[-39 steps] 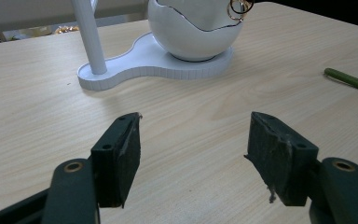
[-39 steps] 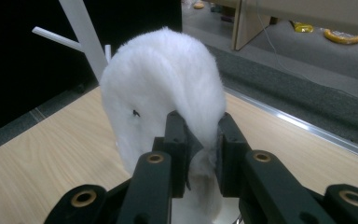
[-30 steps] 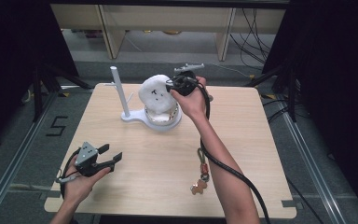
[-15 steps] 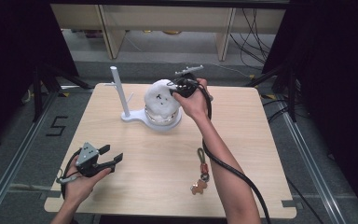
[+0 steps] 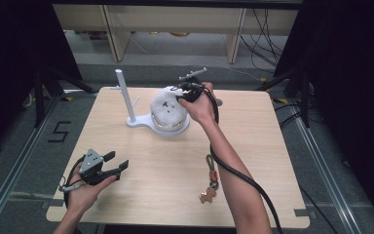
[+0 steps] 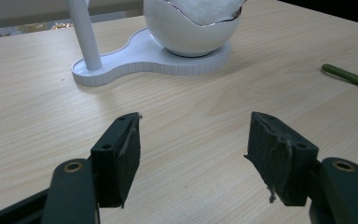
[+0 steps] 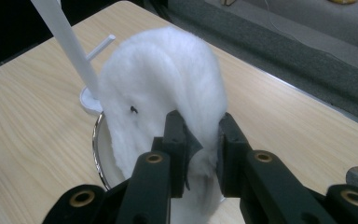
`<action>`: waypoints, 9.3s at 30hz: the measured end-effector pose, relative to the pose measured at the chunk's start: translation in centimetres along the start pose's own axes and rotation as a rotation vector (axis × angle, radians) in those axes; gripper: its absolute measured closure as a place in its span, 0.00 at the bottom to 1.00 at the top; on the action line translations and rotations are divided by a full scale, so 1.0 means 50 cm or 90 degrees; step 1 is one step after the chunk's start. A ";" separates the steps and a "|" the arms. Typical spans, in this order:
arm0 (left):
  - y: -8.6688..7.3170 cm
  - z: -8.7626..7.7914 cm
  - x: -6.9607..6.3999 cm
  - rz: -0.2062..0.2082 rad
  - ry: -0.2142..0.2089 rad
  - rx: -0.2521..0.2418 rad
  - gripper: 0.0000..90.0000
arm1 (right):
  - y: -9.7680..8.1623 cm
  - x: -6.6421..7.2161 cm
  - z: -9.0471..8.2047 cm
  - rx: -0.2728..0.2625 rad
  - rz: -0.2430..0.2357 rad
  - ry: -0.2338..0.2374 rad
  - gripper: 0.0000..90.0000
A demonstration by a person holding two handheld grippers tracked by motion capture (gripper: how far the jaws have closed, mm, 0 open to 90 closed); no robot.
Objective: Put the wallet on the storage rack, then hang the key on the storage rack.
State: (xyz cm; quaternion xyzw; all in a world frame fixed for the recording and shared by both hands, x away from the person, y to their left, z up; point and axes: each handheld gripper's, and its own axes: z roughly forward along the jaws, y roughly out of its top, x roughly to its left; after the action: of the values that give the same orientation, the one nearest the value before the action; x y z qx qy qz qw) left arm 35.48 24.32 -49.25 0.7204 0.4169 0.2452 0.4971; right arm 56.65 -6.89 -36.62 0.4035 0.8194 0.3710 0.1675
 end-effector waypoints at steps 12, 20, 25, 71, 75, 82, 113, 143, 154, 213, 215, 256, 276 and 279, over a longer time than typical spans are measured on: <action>-0.002 0.006 -0.003 -0.001 -0.009 -0.001 0.38 | 0.007 -0.003 0.019 0.020 -0.037 -0.044 0.81; -0.003 0.008 -0.006 -0.006 -0.015 -0.003 0.37 | 0.001 -0.009 0.031 0.026 -0.044 -0.078 0.64; -0.003 0.009 -0.009 -0.005 -0.012 0.002 0.37 | 0.003 -0.012 0.022 -0.001 -0.025 -0.083 0.50; 0.007 0.006 -0.013 -0.021 0.004 -0.010 0.35 | -0.256 -0.079 -0.131 0.169 0.167 -0.031 0.84; 0.012 0.010 -0.016 -0.022 -0.008 -0.010 0.35 | -0.275 -0.071 -0.132 0.235 0.193 -0.039 0.84; 0.021 0.012 -0.025 -0.020 -0.022 -0.009 0.35 | -0.314 -0.064 -0.127 0.317 0.211 -0.031 0.82; 0.021 0.009 -0.037 -0.008 -0.033 -0.001 0.34 | -0.362 0.014 -0.095 0.427 0.228 0.007 0.71; 0.020 0.008 -0.034 -0.009 -0.033 -0.002 0.34 | -0.363 0.038 -0.082 0.488 0.203 -0.022 0.68; 0.018 0.007 -0.033 -0.008 -0.032 0.001 0.34 | -0.362 0.040 -0.081 0.490 0.194 -0.016 0.76; 0.169 0.070 -0.079 -0.058 -0.158 -0.081 0.51 | -0.301 0.122 -0.131 -0.188 0.071 0.104 0.76; 0.173 0.072 -0.078 -0.071 -0.167 -0.084 0.51 | -0.300 0.129 -0.130 -0.199 0.066 0.106 0.76; 0.225 0.112 -0.103 -0.124 -0.227 -0.100 0.76 | -0.272 0.192 -0.109 -0.247 0.017 0.137 0.76; 0.230 0.108 -0.109 -0.095 -0.218 -0.107 0.93 | -0.267 0.201 -0.108 -0.261 0.004 0.140 0.75; 0.232 0.106 -0.111 -0.083 -0.211 -0.109 0.93 | -0.265 0.203 -0.109 -0.258 0.005 0.134 0.73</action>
State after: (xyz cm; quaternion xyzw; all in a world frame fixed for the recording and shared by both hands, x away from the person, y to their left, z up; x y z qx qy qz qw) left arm 40.73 15.09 -40.28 0.6777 0.3529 0.1250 0.6329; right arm 40.13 -6.80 -42.60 0.3237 0.7395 0.5689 0.1569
